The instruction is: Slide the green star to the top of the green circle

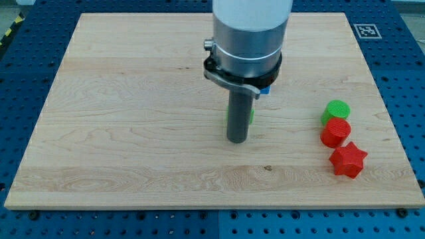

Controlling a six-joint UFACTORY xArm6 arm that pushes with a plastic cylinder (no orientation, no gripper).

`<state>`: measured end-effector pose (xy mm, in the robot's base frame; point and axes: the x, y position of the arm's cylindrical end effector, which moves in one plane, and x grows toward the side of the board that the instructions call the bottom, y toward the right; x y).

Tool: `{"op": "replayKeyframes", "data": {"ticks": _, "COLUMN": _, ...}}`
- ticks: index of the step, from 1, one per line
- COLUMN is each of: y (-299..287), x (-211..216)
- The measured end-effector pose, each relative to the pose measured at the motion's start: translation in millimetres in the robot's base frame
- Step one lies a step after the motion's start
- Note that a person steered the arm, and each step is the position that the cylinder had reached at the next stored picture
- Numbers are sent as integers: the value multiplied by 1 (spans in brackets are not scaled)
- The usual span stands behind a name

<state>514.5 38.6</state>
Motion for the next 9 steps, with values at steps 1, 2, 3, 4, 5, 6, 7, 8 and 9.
{"op": "replayKeyframes", "data": {"ticks": 1, "y": 7, "x": -16}}
{"op": "replayKeyframes", "data": {"ticks": 2, "y": 7, "x": -27}}
{"op": "replayKeyframes", "data": {"ticks": 3, "y": -6, "x": -27}}
{"op": "replayKeyframes", "data": {"ticks": 4, "y": -26, "x": -32}}
{"op": "replayKeyframes", "data": {"ticks": 5, "y": -29, "x": -46}}
{"op": "replayKeyframes", "data": {"ticks": 6, "y": -28, "x": -57}}
{"op": "replayKeyframes", "data": {"ticks": 7, "y": -23, "x": -73}}
{"op": "replayKeyframes", "data": {"ticks": 8, "y": -2, "x": -76}}
{"op": "replayKeyframes", "data": {"ticks": 9, "y": 33, "x": -73}}
